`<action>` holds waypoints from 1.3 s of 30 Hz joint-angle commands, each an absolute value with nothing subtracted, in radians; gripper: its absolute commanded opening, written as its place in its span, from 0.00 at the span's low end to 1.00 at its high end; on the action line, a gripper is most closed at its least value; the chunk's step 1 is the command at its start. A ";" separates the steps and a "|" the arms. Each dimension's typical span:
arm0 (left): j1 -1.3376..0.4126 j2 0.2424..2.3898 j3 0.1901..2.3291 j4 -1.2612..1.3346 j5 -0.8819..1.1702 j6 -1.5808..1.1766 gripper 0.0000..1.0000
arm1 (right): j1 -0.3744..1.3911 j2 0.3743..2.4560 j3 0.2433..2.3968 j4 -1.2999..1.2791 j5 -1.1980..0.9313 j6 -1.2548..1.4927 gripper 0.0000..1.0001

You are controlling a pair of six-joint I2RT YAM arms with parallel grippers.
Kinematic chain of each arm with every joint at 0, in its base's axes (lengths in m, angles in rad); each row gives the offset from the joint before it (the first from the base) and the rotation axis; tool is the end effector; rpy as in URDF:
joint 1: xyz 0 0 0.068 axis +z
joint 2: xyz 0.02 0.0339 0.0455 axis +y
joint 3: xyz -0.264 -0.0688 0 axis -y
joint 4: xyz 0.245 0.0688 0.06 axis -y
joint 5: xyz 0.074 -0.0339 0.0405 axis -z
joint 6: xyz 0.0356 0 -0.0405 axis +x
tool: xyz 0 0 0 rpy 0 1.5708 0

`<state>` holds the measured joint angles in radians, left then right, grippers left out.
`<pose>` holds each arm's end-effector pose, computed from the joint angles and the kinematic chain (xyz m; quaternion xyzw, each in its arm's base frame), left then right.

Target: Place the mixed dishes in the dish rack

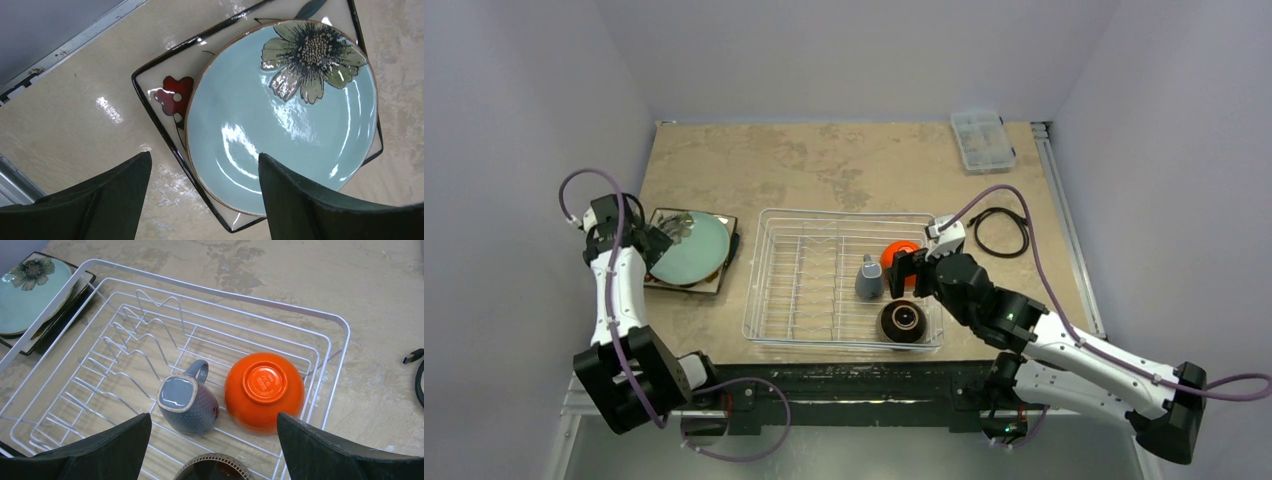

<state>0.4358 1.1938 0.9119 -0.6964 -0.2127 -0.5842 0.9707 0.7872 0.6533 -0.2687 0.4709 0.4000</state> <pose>0.2104 0.1063 0.2582 -0.4913 0.8149 0.0797 0.2970 0.1160 0.1409 0.2858 -0.1049 0.8146 0.1887 0.5383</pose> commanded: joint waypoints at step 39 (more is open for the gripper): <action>0.693 1.190 0.728 -0.337 0.203 -0.658 0.57 | 0.976 0.921 0.766 -0.215 0.381 0.430 0.96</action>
<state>0.6968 1.1652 0.7029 -0.4152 0.1230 -0.6914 0.9707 0.9257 0.7235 -0.2466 0.3759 0.4194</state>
